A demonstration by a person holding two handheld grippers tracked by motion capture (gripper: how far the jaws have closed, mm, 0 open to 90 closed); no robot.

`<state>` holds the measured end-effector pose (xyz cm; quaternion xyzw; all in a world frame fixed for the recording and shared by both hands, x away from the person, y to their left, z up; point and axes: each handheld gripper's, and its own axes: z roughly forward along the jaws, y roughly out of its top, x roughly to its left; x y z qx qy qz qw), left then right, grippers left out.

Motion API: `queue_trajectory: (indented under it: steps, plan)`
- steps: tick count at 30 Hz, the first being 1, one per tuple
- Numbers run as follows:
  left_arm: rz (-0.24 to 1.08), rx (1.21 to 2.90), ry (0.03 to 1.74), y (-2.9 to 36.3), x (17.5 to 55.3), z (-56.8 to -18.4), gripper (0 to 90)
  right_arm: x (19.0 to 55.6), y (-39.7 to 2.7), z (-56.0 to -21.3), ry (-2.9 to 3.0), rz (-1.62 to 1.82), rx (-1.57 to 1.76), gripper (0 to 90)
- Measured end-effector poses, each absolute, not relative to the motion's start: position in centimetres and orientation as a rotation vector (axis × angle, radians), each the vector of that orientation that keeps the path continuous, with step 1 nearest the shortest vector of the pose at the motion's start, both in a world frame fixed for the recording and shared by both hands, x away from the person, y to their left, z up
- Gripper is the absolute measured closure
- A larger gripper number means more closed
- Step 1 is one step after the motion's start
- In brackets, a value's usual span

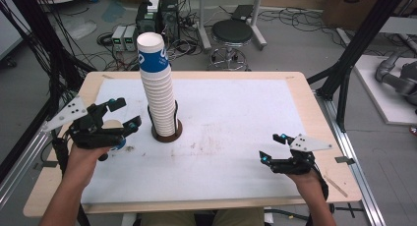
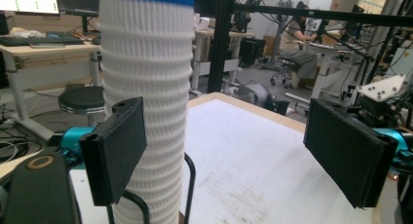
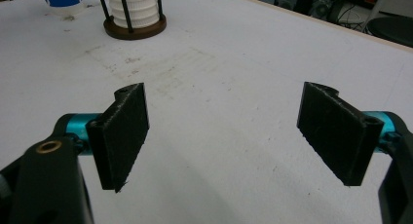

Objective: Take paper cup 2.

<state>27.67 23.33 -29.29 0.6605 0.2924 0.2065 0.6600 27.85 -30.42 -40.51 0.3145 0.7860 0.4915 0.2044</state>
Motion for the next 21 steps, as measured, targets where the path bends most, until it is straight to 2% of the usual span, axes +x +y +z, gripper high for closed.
queue_trajectory:
  steps: [11,21]
  plan:
    - [0.485,1.475,0.644,23.9,28.3,-25.4,15.9,27.7,-30.6,-40.4,2.187,1.376,0.885,19.5]
    - [0.516,1.5,0.655,23.0,31.0,-22.3,15.8,27.7,-30.7,-40.4,2.182,1.388,0.882,19.5]
